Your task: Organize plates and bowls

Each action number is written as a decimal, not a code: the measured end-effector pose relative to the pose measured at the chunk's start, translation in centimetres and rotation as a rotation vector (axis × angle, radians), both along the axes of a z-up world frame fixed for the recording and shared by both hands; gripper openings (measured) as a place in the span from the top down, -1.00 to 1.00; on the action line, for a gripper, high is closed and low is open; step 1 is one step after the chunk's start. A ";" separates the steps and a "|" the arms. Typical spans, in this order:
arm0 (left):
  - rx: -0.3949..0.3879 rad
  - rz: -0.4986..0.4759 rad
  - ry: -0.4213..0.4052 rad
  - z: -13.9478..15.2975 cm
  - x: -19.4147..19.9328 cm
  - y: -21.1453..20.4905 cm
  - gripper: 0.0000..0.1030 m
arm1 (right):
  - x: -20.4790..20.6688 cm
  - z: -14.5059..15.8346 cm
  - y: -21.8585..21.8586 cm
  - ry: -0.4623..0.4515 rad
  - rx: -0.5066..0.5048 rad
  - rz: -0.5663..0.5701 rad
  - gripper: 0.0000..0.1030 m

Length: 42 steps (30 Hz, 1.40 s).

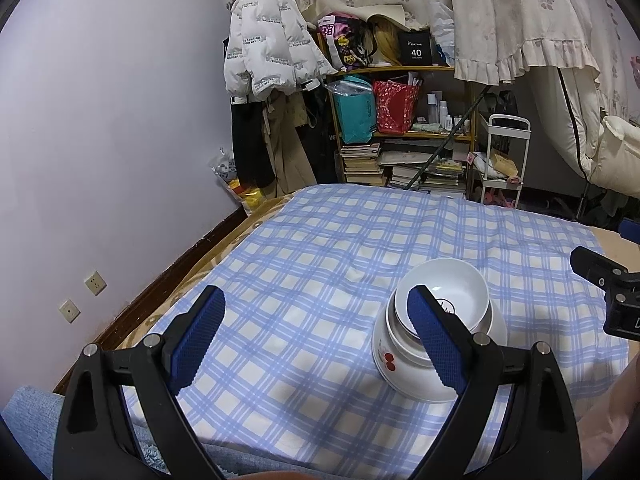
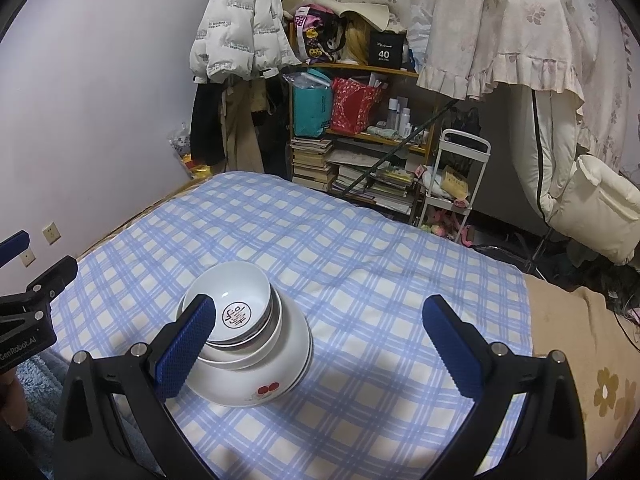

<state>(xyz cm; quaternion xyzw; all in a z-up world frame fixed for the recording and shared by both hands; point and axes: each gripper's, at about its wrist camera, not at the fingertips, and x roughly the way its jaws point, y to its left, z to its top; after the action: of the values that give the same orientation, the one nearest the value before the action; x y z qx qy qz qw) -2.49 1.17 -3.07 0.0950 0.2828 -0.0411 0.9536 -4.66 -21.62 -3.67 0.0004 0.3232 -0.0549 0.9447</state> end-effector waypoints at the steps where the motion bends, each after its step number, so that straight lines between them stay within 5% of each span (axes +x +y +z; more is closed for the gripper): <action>1: 0.002 0.000 0.000 0.0 0.0 0.0 -0.77 | 0.0 0.0 0.0 0.001 0.000 0.000 -1.00; 42: 0.014 -0.025 -0.019 -0.2 -0.3 -0.2 -0.78 | 0.0 0.0 0.1 0.000 -0.004 0.001 -1.00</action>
<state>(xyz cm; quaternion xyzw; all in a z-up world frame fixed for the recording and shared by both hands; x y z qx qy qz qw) -2.82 0.94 -3.30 0.1056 0.2729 -0.0500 0.9549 -4.65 -21.54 -3.69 -0.0019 0.3233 -0.0552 0.9447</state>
